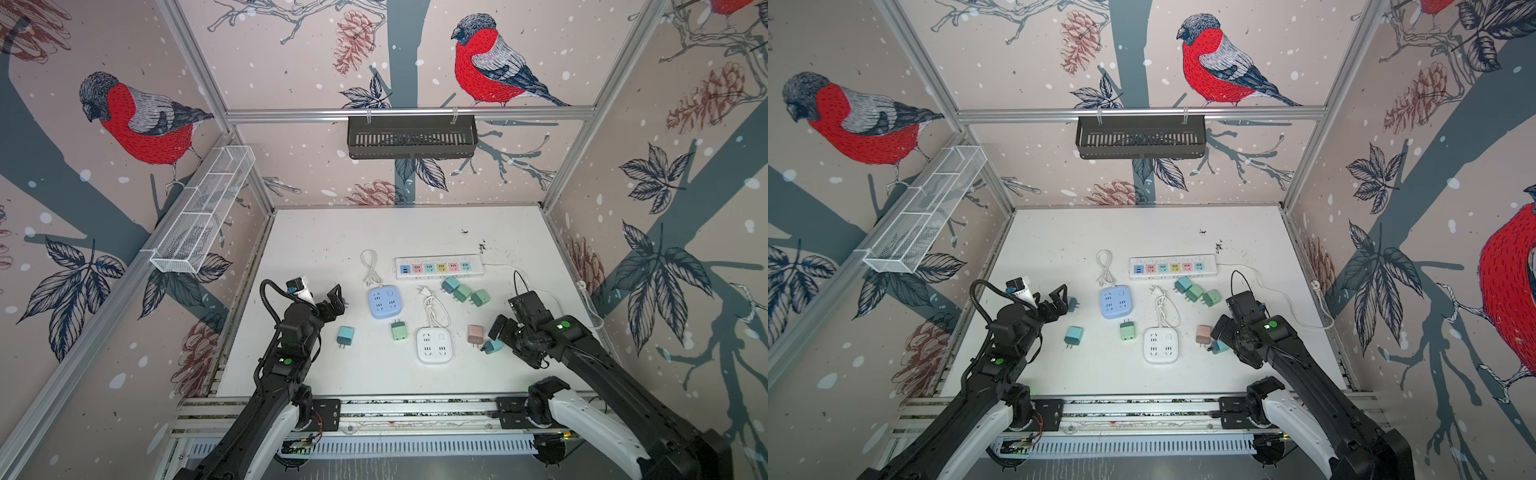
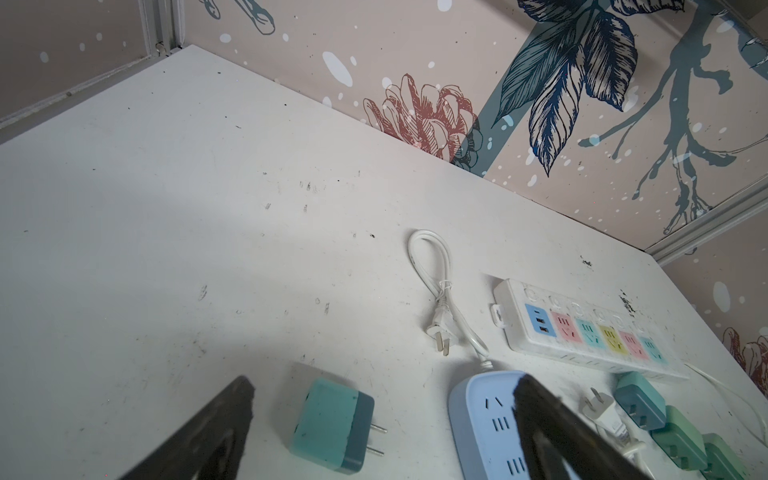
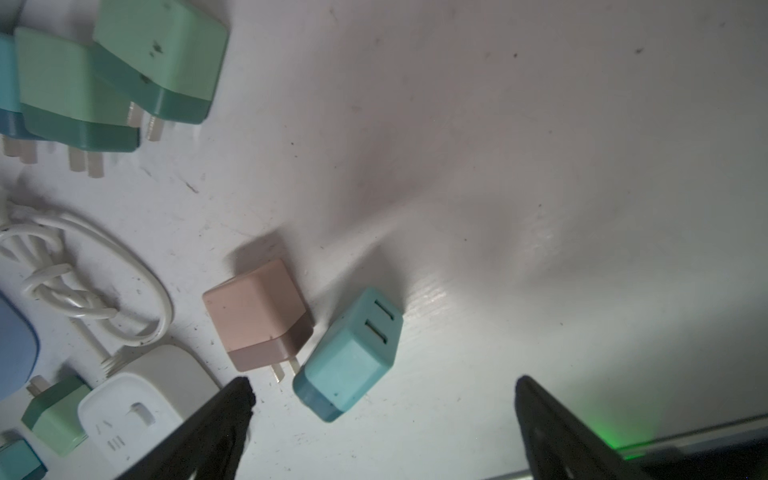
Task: Insert the plug
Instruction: 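Lower the right gripper and grasp the teal two-port adapter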
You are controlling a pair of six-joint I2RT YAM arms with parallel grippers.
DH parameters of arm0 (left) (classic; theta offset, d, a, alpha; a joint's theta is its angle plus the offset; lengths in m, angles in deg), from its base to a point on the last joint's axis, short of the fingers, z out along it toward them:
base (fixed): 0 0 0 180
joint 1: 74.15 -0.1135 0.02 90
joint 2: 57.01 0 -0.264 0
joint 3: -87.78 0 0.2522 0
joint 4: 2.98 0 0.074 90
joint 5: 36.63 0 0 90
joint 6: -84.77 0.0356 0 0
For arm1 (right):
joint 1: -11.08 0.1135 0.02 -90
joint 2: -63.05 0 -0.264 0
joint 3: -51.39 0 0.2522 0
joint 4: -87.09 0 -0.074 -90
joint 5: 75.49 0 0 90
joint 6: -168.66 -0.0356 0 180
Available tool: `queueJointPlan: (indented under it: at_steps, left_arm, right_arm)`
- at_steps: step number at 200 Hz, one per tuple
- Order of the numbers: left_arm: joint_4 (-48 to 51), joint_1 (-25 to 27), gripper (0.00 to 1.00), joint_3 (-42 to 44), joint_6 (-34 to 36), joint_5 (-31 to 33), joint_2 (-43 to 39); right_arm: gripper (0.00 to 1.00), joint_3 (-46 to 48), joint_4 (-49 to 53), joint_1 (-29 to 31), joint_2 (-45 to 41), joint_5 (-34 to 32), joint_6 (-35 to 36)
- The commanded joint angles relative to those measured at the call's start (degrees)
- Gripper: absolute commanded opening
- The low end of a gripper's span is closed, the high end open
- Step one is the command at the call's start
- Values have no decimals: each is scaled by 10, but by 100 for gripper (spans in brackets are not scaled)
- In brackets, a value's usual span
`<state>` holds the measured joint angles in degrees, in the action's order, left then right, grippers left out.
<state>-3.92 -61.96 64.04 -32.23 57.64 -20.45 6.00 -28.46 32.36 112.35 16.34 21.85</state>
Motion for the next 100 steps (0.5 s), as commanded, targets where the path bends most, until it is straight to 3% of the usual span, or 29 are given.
queueJointPlan:
  at_steps: [1,19,100]
  left_arm:
    - [-12,-1,97,0,-1,1,-1]
    - [-12,-1,97,0,-1,2,-2]
    - [-15,-1,97,0,-1,0,1]
  right_arm:
    - [99,1,5,0,12,23,2]
    - [90,1,12,6,14,25,-10]
    - [80,24,-52,46,30,53,-54]
